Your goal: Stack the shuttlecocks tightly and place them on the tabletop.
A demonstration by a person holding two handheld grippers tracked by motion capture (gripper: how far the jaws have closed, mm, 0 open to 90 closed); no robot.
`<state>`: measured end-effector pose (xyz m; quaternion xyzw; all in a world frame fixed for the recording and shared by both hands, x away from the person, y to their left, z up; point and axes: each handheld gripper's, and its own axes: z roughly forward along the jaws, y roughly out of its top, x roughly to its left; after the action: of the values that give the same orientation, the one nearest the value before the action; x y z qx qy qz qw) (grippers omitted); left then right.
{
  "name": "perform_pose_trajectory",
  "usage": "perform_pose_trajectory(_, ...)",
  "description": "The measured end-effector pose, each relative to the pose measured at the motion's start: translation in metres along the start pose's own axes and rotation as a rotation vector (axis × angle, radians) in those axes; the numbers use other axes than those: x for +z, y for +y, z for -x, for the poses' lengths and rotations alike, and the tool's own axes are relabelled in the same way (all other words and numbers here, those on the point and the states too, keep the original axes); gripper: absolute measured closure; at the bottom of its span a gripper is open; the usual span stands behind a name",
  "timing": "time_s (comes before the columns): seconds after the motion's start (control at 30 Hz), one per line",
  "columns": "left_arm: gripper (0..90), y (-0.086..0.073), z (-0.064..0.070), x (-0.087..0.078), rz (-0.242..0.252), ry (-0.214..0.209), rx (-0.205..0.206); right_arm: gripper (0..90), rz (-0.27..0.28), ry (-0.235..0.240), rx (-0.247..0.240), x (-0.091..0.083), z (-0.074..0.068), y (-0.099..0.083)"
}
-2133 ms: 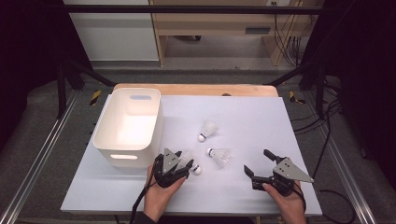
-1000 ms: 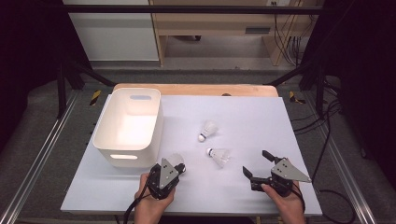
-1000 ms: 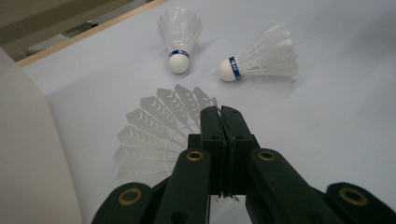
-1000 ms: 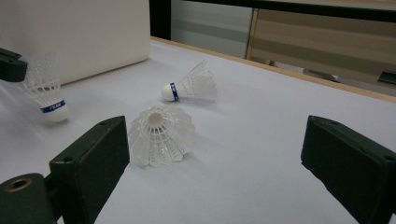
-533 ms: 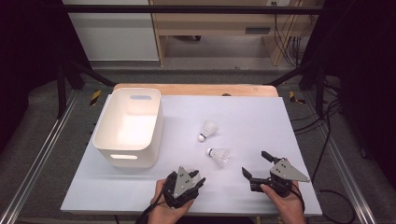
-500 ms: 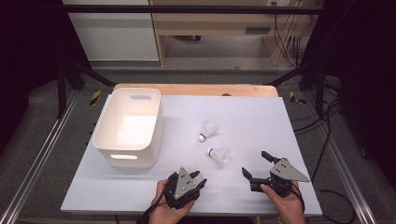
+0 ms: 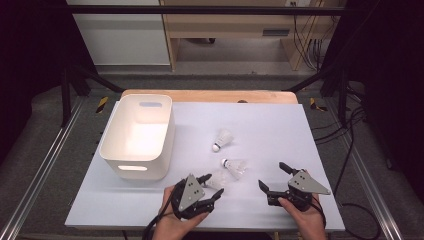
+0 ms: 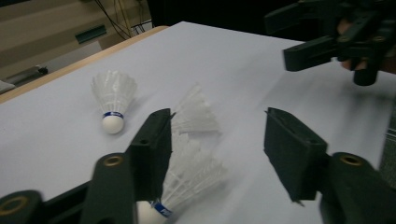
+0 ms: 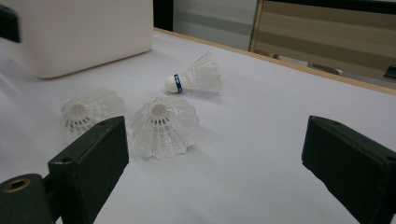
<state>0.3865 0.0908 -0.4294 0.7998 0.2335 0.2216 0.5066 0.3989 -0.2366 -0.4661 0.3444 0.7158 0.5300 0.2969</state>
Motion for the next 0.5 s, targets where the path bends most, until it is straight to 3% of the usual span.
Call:
perform_pose_trajectory(0.07,28.8,-0.003,-0.018,0.015,-0.043,-0.034,-0.019,7.2,-0.002,0.003,-0.001,0.0,-0.001,0.0)
perform_pose_trajectory(0.17,21.5,-0.011,-0.036,0.044,-0.175,-0.092,-0.029,7.1,-0.005,0.007,-0.007,0.001,-0.001,0.0)
perform_pose_trajectory(0.23,21.5,-0.019,-0.044,0.061,-0.239,-0.077,-0.025,7.1,-0.008,0.008,-0.009,0.001,-0.001,0.0)
perform_pose_trajectory(0.3,24.6,-0.023,-0.047,0.07,-0.259,-0.071,-0.044,7.1,-0.009,0.009,-0.01,0.001,-0.001,0.0)
perform_pose_trajectory(0.33,28.5,-0.024,-0.046,0.071,-0.262,-0.067,-0.029,7.1,-0.01,0.009,-0.012,0.001,-0.001,0.0)
perform_pose_trajectory(0.4,30.0,-0.024,-0.047,0.072,-0.268,-0.052,-0.015,7.1,-0.01,0.011,-0.012,0.0,-0.001,0.0)
perform_pose_trajectory(0.5,40.1,-0.022,-0.049,0.069,-0.26,-0.036,-0.035,7.1,-0.013,0.014,-0.015,0.001,-0.001,0.0)
